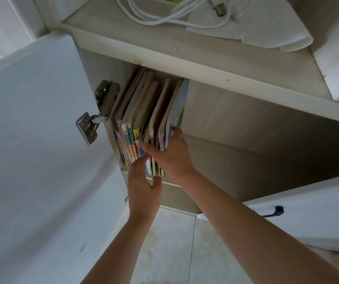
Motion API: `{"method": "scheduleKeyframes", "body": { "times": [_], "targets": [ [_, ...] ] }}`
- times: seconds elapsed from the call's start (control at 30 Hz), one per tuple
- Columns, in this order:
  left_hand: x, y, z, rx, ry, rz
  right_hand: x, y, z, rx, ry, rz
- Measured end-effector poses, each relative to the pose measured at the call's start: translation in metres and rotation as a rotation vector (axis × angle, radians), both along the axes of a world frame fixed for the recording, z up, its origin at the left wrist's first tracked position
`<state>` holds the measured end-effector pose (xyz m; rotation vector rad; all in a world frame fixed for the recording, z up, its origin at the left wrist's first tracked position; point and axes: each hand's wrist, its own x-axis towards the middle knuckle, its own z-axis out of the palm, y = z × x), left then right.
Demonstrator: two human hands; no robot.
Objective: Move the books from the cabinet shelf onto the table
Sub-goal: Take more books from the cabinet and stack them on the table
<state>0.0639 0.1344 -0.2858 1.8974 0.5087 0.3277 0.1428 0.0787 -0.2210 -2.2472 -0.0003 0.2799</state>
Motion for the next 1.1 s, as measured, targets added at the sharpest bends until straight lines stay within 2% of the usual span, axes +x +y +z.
{"method": "scheduleKeyframes", "body": {
  "times": [0.2, 0.33, 0.7, 0.9, 1.1],
  "targets": [
    [-0.001, -0.007, -0.001, -0.087, 0.061, 0.062, 0.001, -0.001, 0.002, -0.102, -0.049, 0.053],
    [0.002, -0.011, 0.001, -0.003, -0.002, 0.068, -0.001, -0.012, 0.005, -0.114, -0.029, 0.075],
    [0.030, -0.015, -0.014, 0.107, 0.077, -0.150, 0.013, -0.033, 0.033, 0.044, 0.143, 0.021],
    [0.053, -0.025, -0.014, 0.092, 0.144, -0.043, 0.033, -0.017, 0.049, 0.036, 0.256, -0.063],
    [0.062, -0.028, -0.015, 0.156, 0.130, 0.060, 0.039, -0.016, 0.046, -0.005, 0.243, -0.013]
  ]
}}
